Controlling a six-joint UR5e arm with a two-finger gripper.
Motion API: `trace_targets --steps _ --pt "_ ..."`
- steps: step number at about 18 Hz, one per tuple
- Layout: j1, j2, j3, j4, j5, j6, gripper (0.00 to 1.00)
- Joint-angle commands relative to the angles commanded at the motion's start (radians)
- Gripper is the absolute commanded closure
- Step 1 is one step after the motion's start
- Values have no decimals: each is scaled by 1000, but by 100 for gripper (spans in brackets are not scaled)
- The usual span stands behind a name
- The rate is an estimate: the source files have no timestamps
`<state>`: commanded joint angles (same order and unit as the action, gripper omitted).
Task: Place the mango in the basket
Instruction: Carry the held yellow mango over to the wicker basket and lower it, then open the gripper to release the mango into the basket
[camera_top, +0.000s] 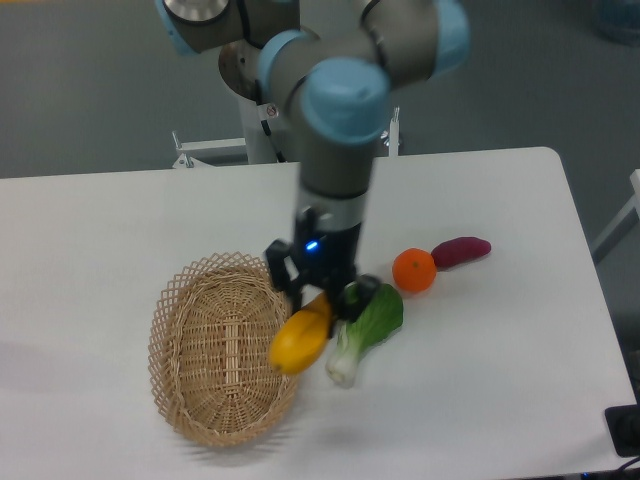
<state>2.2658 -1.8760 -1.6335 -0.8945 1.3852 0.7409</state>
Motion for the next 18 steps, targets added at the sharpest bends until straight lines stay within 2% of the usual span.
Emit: trace_targets --steps 2,7,13,18 --pt "-23 -11 -37 32 23 -2 56" --pt "-120 -95 -26 40 159 -20 56" --pt "-154 -149 -61 57 176 -12 56" --pt "-158 -161 -74 55 176 15 56"
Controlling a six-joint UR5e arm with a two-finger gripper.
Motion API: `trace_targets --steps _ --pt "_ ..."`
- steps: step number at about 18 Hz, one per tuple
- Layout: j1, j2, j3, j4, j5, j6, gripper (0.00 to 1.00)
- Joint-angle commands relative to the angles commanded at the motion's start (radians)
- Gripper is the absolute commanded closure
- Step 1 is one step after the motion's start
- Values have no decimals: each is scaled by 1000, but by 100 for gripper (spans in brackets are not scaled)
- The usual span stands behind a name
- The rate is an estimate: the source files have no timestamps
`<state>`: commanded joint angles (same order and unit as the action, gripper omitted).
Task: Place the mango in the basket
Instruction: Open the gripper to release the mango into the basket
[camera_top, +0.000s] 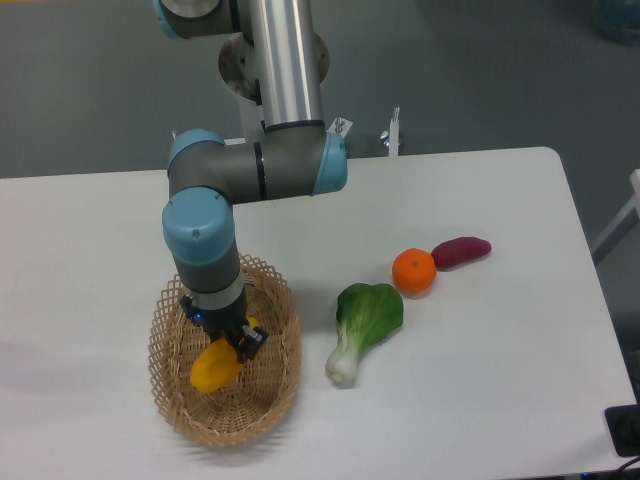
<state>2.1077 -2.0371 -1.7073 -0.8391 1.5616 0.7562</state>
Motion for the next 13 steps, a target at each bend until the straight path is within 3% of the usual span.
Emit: trace_targets --steps 10,12,13 --pt "-11 -9 -3 0 20 22 53" --pt "-12 -9 0 2 20 22 47" --pt "-11 -9 3 3 20 23 34"
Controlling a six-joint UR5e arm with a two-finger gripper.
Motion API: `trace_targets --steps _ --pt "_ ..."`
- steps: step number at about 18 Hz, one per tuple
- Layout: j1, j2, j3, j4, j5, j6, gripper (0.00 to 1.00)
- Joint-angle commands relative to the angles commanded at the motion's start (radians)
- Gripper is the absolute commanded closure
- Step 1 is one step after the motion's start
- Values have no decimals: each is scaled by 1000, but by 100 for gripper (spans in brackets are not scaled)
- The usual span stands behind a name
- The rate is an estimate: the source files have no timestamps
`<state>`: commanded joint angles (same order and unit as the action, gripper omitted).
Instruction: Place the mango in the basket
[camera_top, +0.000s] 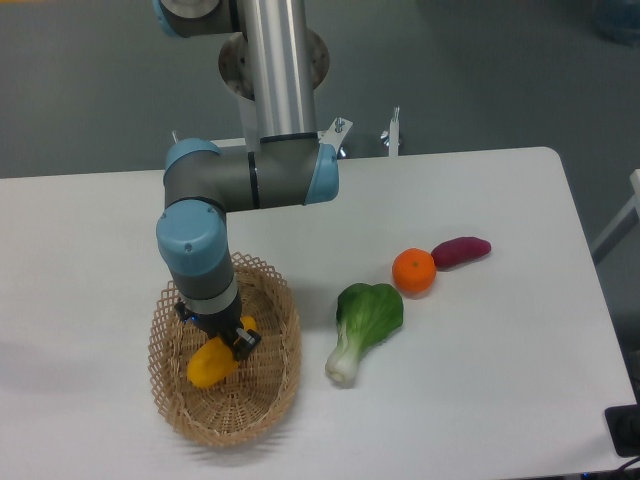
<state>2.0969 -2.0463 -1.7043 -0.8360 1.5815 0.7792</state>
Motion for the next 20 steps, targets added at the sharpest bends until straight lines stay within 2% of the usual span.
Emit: trace_targets --steps 1,3,8,10,13,15,17,20 --pt "0 0 6 0 0 0 18" --pt "0 5 14 2 0 0 0" --pt "6 28 26 -6 -2 0 0" --pt "32 52 57 -12 -5 -3 0" --pt "80 64 147 -37 -6 -15 0" --pt "130 84 196 -84 -8 -2 0" --pt "178 98 259 -179 -20 18 0" --pt "256 113 339 -325 -51 165 0"
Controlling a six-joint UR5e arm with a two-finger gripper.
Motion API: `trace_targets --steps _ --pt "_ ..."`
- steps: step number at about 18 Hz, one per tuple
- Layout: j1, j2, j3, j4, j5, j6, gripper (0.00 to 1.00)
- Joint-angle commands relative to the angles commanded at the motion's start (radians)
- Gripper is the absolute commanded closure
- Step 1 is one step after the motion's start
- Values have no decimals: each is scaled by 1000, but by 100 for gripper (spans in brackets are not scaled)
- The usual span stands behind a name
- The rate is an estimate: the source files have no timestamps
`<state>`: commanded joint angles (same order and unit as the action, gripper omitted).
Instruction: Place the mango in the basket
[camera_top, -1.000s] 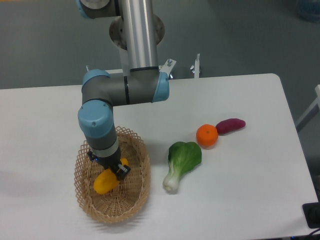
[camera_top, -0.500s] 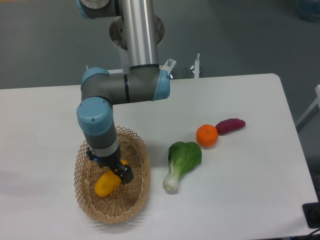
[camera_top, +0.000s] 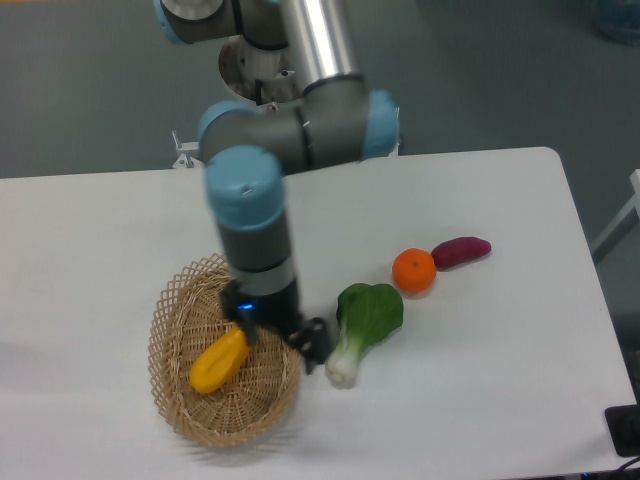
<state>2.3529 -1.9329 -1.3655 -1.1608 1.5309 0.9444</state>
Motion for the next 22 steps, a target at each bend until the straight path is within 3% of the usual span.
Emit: trace_targets --steps 4,11,22 --pt "95 17 57 -114 -47 149 0" --pt "229 54 75 -210 -71 399 0" --pt "298 57 101 -263 -98 491 0"
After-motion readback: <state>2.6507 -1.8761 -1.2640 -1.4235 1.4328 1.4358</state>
